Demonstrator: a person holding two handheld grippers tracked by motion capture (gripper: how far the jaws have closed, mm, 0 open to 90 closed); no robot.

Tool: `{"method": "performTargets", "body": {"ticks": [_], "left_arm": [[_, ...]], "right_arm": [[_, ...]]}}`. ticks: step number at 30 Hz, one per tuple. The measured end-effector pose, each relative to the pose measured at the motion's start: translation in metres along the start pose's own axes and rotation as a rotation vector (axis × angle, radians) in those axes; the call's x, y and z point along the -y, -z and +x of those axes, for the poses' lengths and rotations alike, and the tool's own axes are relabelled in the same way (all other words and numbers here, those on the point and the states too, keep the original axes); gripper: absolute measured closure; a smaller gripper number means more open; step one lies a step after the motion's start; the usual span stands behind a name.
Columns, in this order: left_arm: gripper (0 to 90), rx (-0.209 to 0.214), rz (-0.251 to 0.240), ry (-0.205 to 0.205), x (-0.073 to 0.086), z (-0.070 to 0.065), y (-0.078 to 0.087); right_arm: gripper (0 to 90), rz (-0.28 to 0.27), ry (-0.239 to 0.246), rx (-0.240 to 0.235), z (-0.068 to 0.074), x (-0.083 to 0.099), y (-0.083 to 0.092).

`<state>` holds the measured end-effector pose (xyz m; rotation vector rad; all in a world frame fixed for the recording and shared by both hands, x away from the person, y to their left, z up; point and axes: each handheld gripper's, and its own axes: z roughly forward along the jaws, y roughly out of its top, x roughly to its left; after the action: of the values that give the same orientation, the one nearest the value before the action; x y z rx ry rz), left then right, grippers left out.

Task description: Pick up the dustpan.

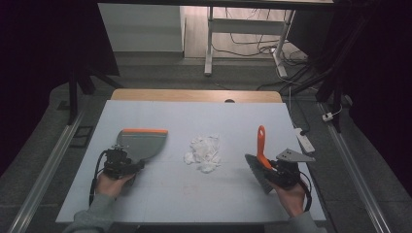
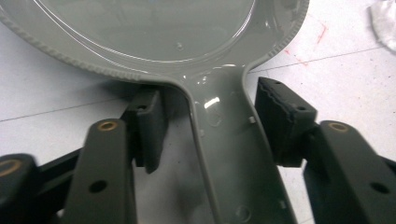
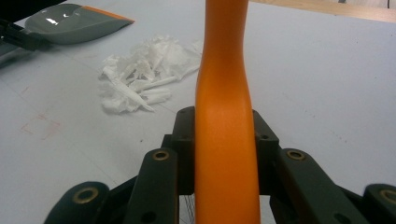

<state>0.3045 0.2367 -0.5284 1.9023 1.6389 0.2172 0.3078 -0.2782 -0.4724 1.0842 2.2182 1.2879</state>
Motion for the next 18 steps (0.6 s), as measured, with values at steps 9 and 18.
{"method": "performTargets", "body": {"ticks": [9, 18], "left_arm": [[61.1, 0.019, -0.024, 0.020, 0.000, 0.010, 0.003], [61.7, 0.014, -0.046, -0.011, 0.001, 0.014, 0.009]], "right_arm": [[70.3, 0.001, 0.001, -0.001, 0.001, 0.000, 0.000], [70.3, 0.003, 0.000, -0.001, 0.000, 0.001, -0.001]]}}
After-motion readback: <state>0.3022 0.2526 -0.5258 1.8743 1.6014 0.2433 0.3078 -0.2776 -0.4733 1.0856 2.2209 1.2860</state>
